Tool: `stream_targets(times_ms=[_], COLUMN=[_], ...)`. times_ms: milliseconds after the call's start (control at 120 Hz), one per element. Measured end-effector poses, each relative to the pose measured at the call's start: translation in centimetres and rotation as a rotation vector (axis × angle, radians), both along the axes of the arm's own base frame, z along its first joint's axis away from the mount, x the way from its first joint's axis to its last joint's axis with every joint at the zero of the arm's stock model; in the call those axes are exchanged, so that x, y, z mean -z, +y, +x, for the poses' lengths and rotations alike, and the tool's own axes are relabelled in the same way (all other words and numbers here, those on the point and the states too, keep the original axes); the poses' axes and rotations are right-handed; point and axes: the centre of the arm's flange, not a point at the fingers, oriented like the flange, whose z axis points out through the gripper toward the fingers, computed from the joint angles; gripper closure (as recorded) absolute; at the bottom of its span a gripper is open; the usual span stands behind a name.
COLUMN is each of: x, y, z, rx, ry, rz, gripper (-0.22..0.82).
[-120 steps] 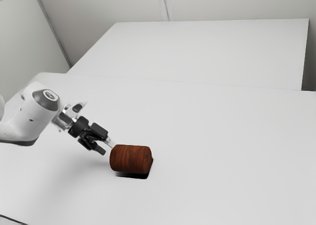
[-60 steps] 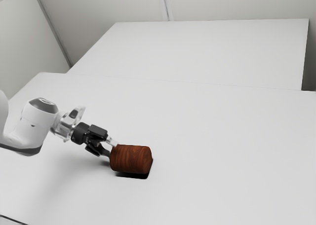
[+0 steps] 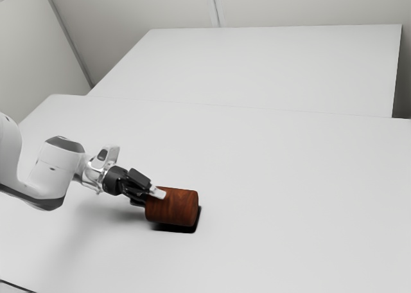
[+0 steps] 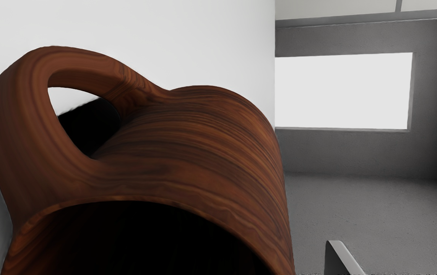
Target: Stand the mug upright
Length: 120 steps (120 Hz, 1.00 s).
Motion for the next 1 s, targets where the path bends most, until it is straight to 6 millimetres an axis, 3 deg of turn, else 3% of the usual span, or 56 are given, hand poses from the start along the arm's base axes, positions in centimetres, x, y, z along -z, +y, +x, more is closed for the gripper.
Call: stream_targets(times_ms=[142,308,500,842,1000], x=[-0.1,-0.5,-4.6,-11.4,-12.9], y=[-0.4,-0.9,-2.4,-3.5,-3.1], z=[0.0,0.2,1.4,5.7,6.0], rx=[0.012,0.019,0.087,0.445,0.517], ry=[-0.009,-0.025,-0.132,-0.236,-0.203], rz=[-0.015,-0.021,0.068,0.657,0.899], gripper=[0.68,0.73,0.76,0.78,0.78])
